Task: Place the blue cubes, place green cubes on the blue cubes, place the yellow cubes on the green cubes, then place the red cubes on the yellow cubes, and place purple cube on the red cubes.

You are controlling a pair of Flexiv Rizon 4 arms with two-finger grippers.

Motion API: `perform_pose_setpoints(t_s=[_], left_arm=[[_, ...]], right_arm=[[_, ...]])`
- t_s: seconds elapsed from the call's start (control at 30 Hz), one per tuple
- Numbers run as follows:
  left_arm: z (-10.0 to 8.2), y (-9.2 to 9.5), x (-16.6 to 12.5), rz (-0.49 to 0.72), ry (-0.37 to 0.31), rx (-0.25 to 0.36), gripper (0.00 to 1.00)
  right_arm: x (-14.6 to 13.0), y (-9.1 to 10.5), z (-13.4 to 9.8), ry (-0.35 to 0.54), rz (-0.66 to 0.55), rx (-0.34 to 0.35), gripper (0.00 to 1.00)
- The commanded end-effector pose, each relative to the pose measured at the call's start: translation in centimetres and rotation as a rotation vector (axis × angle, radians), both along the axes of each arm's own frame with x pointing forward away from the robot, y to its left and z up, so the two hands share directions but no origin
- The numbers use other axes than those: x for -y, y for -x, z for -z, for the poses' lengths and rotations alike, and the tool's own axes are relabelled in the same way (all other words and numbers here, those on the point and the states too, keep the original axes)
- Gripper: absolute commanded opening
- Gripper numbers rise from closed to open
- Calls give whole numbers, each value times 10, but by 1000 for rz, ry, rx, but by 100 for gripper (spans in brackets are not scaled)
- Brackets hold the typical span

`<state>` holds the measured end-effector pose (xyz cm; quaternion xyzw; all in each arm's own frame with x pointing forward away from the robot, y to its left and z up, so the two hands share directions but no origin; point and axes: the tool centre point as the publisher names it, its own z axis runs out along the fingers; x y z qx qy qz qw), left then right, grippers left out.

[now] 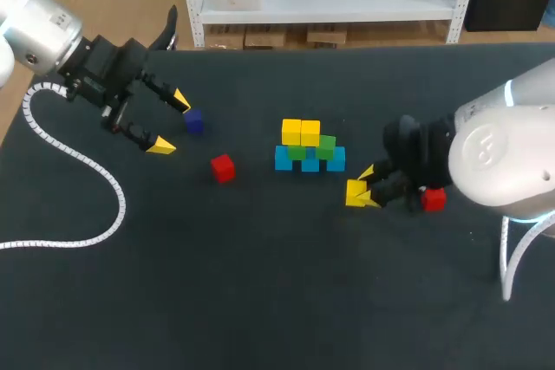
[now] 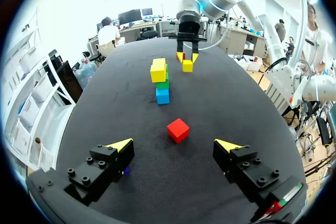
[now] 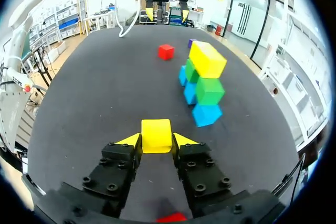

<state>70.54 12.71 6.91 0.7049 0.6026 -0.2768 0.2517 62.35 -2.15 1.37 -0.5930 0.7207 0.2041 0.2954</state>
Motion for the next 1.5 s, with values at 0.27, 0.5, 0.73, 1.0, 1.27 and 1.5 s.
perform_pose_setpoints(t_s=[0.27, 0.5, 0.73, 1.0, 1.27, 1.5], left_arm=[[1, -1, 0, 2, 2, 2, 100], [1, -1, 0, 2, 2, 2, 100], [1, -1, 0, 2, 2, 2, 100], [1, -1, 0, 2, 2, 2, 100], [1, -1, 0, 2, 2, 2, 100], [1, -1, 0, 2, 2, 2, 100]], right_arm=[[22, -36, -42, 45, 49, -6, 0], [10, -60, -57, 51, 37, 30, 0], [-8, -70, -67, 43, 14, 53, 0], [-24, -69, -62, 23, -8, 35, 0], [-32, -70, -58, 15, -20, 26, 0], [-36, -71, -54, 11, -25, 16, 0]])
